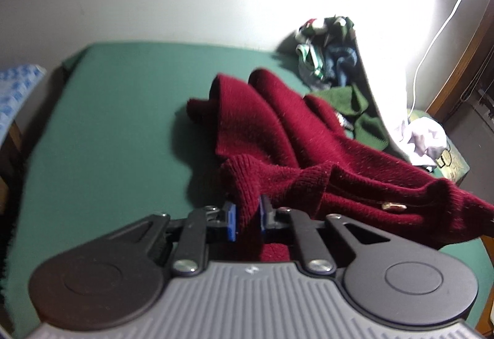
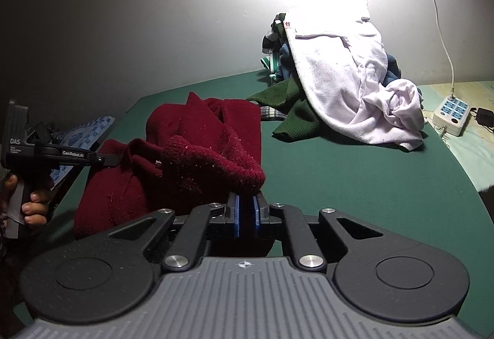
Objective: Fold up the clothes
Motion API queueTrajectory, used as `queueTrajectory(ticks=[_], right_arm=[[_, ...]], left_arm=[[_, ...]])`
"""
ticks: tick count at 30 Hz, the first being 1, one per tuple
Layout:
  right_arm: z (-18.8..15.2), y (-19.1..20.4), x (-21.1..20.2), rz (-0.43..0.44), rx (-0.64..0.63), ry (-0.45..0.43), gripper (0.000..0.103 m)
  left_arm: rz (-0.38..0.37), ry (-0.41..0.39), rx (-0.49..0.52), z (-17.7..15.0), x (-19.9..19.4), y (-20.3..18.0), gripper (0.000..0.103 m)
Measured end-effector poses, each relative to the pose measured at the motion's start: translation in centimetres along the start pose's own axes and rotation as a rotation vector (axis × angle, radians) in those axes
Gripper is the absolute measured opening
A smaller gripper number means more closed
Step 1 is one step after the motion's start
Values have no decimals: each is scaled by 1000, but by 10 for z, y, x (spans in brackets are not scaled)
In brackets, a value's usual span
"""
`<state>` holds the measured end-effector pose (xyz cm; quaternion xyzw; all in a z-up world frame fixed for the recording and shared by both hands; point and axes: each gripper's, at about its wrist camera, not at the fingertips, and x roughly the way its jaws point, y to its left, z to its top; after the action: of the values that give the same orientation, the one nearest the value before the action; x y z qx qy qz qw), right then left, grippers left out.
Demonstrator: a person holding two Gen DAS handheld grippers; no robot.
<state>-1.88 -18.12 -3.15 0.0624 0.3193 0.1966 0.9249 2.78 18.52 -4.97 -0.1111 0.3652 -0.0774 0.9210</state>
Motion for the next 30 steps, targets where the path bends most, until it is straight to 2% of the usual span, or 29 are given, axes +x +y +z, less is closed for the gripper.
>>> queueTrajectory(ticks=[5,14,25,30], right_arm=[[6,-11,-6,22,-4,-8,9],[2,-24,-27,106,-67,51,9],[-28,-33,-33,165,-141,166,8],[-42,-36,-34,185,-179,216,3]], left_arm=[[24,-54,42,-12,-50,-17,8],[79,-51,90,-62,-113,-67,7],[179,55,20,-127,-121,-89,6],[205,92,31,-147,-120,-100,6]])
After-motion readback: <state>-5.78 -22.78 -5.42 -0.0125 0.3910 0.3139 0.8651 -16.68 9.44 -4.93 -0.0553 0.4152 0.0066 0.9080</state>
